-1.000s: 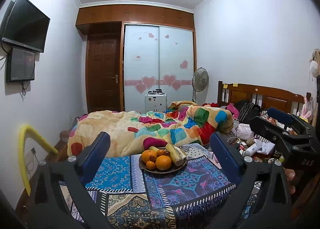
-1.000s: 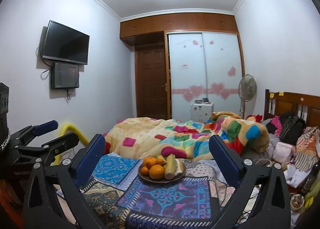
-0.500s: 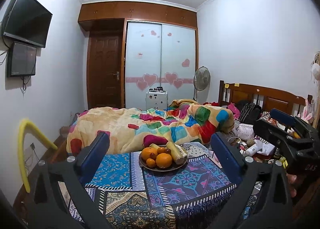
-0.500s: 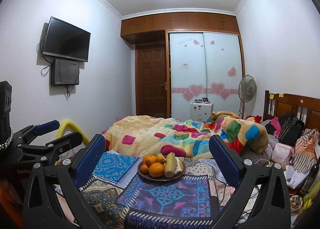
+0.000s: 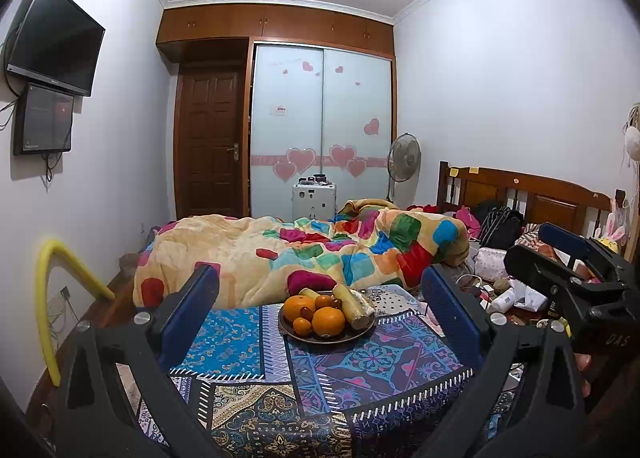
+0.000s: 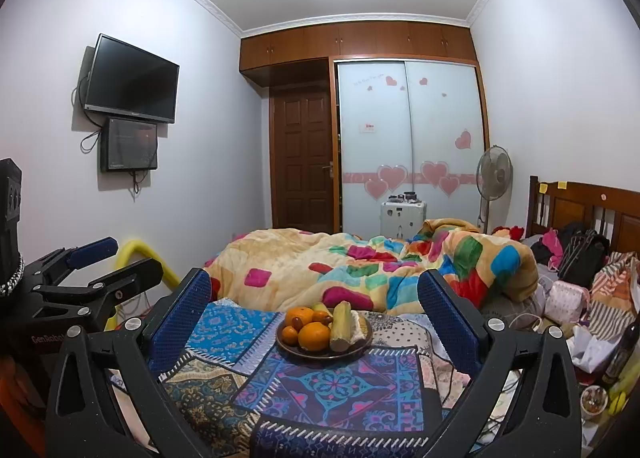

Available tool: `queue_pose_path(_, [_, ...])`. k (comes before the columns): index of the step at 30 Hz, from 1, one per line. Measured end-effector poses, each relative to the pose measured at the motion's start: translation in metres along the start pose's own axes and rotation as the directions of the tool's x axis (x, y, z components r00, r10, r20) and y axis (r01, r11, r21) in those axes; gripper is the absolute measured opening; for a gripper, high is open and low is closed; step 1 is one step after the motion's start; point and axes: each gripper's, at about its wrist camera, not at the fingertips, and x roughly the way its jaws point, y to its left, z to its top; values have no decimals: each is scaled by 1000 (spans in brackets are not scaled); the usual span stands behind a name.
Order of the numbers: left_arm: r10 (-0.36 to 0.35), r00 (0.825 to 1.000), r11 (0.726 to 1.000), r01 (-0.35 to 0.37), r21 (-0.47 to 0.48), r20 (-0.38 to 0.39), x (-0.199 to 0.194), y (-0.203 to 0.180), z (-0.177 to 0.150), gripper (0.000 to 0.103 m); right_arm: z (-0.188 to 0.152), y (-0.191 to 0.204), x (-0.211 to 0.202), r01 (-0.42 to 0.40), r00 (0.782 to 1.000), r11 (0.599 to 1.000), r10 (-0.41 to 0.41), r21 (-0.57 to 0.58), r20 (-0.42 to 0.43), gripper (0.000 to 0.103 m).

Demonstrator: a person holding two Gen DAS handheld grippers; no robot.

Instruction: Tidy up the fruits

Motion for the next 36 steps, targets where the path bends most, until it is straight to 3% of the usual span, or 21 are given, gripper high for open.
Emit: queue_pose_path(36, [-28, 1000, 1000, 28, 0, -5, 1, 2, 1, 103, 4, 1, 0, 0, 1000, 1000, 0, 18, -7, 103])
